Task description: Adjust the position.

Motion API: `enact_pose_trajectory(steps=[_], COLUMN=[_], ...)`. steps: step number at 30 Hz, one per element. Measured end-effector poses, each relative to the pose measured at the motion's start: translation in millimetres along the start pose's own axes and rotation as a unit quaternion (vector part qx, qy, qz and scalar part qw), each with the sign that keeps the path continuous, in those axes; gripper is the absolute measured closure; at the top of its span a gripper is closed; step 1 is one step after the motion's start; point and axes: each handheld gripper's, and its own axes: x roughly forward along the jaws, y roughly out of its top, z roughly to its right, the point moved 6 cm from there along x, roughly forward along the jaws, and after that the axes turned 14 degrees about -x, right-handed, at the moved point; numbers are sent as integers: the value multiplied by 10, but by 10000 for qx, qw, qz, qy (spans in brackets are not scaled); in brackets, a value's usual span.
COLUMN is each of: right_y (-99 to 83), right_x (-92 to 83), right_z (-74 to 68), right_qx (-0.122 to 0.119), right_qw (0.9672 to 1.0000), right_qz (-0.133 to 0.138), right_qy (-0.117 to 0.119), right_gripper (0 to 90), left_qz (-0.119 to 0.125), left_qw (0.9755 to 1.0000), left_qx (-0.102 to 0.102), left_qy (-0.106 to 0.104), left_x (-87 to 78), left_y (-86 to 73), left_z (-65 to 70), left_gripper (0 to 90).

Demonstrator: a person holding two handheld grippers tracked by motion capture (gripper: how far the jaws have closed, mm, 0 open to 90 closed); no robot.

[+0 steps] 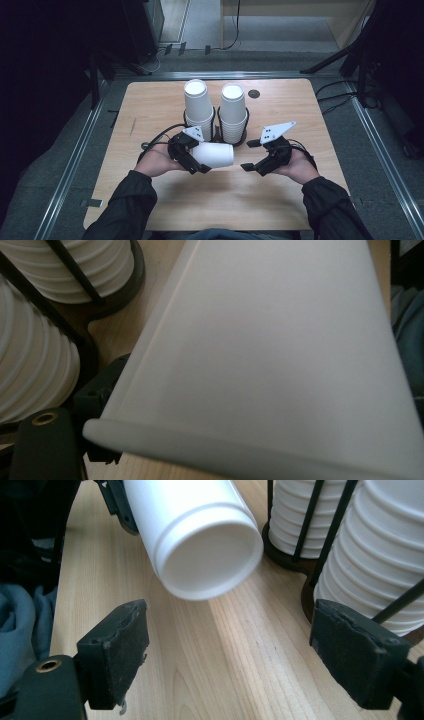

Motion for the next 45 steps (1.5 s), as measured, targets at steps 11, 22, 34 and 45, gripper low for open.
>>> enact_pose_trajectory(steps=[11, 22, 34, 45], right_y=[14, 26, 48, 94], right_x=[125, 373, 471, 320], right_z=[-71, -172, -270, -222], right_qx=[-181, -550, -901, -758], right_qw=[9995, 9959, 9909, 9943], right_qz=[-198, -545, -757, -504], right_qy=[176, 463, 650, 546], right_gripper=[159, 160, 239, 237], left_qz=[-379, -572, -647, -62], left_qw=[9990, 9979, 9970, 9993], left_qx=[234, 304, 370, 267], left_qy=[78, 17, -196, -256], left_x=[228, 327, 342, 208], left_y=[74, 100, 85, 145], left_z=[95, 214, 279, 283], left_gripper=[130, 130, 113, 0])
